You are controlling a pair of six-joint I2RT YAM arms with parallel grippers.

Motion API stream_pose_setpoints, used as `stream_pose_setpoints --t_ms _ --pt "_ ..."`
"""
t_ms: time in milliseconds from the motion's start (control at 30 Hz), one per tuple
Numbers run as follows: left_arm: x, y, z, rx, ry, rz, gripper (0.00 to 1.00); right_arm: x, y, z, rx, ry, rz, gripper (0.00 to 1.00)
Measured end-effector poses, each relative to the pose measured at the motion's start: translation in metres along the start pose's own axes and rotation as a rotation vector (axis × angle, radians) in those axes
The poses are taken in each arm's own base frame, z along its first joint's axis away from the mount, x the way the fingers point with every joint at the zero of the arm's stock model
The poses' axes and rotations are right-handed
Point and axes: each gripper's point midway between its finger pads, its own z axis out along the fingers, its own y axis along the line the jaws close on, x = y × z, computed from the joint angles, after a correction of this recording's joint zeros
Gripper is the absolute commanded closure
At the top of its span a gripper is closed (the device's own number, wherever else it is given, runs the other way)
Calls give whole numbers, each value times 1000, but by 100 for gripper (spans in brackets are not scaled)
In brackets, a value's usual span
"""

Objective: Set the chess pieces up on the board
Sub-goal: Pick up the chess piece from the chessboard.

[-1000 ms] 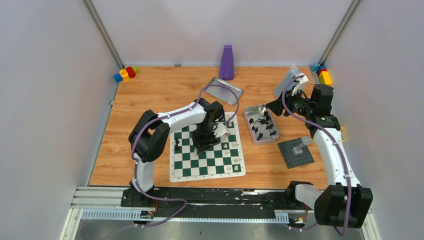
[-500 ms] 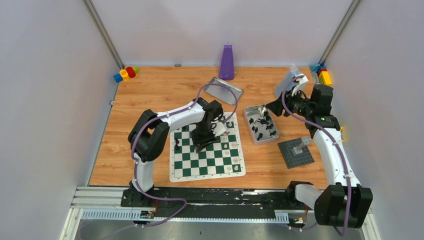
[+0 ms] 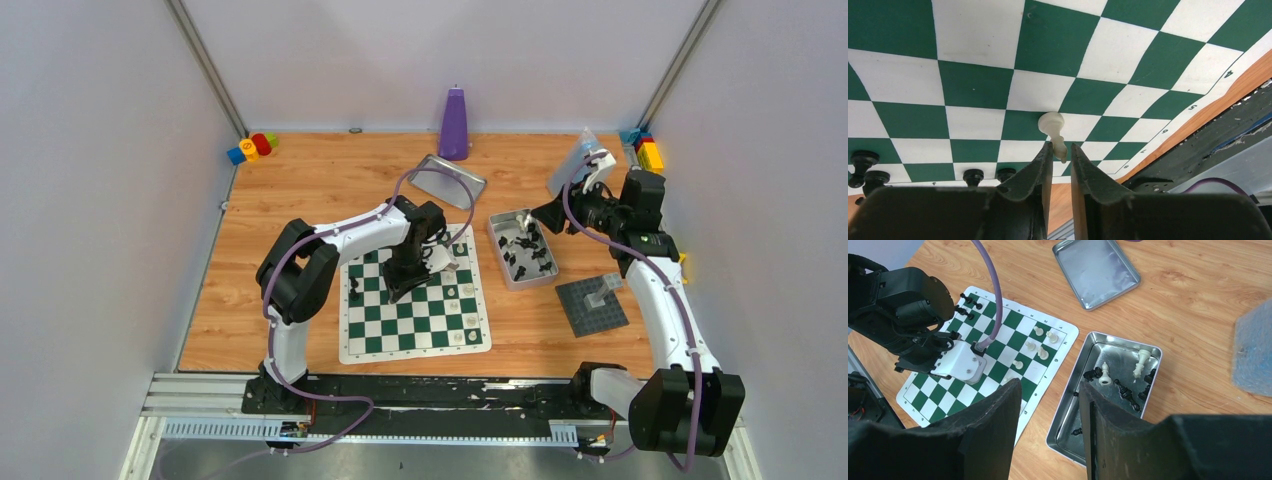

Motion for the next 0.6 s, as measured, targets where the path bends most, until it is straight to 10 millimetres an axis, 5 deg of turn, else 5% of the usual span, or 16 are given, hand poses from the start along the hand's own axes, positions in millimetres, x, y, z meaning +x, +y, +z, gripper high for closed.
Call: stream_pose_setpoints --t_ms 233,600 --pt "0 0 -3 -2 2 -2 95 -1 -1 0 2 -5 -3 53" --pt "-47 11 -67 -69 -134 32 92 -3 -5 -3 15 -11 -1 53"
